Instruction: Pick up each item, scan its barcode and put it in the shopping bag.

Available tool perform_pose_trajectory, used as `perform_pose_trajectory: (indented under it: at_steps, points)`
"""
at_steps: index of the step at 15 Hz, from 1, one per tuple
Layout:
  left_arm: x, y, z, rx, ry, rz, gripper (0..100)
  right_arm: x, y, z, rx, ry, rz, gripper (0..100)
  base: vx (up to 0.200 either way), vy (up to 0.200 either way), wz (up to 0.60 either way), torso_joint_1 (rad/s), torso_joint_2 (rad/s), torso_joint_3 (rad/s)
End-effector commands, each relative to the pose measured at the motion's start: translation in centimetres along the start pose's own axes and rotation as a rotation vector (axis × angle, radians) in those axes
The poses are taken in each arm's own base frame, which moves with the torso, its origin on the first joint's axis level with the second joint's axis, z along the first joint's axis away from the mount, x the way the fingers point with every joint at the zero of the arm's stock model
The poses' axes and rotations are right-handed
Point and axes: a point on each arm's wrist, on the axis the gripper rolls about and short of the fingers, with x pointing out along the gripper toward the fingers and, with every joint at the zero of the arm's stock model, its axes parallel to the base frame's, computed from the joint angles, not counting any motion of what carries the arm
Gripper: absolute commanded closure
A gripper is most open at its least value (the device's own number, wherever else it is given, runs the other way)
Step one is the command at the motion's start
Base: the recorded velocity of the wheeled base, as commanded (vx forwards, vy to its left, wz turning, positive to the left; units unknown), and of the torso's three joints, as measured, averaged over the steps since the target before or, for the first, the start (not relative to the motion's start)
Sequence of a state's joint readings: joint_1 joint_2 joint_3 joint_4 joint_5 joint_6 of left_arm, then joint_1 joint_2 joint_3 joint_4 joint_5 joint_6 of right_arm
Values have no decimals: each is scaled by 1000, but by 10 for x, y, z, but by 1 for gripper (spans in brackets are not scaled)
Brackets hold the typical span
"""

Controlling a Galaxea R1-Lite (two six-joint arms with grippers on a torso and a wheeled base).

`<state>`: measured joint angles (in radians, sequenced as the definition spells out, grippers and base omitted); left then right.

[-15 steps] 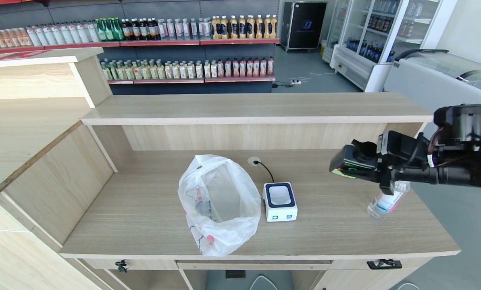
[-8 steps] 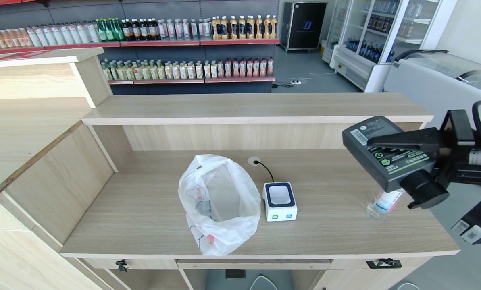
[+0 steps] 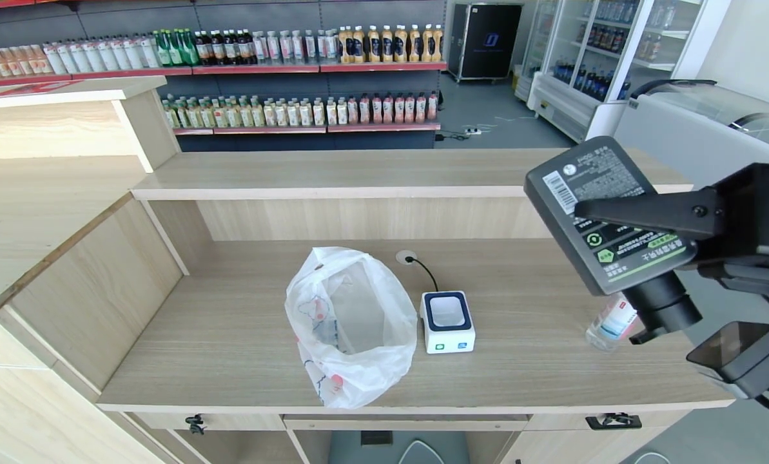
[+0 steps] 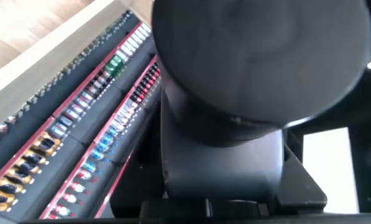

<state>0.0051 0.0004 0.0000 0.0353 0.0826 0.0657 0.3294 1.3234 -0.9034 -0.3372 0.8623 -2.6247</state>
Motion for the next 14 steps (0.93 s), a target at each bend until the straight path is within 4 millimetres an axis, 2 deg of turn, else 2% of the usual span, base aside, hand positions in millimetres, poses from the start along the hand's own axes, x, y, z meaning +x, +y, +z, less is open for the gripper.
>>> perform_pose_trajectory:
  at_steps: [1,5,8,14]
  points:
    - [0,0,0,0,0,1,0,1,-5,12,-68,4,-46,100,0,0,0,0,0,0]
    - [0,0,0,0,0,0,0,3,-24,38,-217,33,-190,100,0,0,0,0,0,0]
    - [0,0,0,0,0,0,0,3,-35,39,-299,92,-266,100,0,0,0,0,0,0]
    - [0,0,0,0,0,1,0,-1,-43,52,-285,73,-313,100,0,0,0,0,0,0]
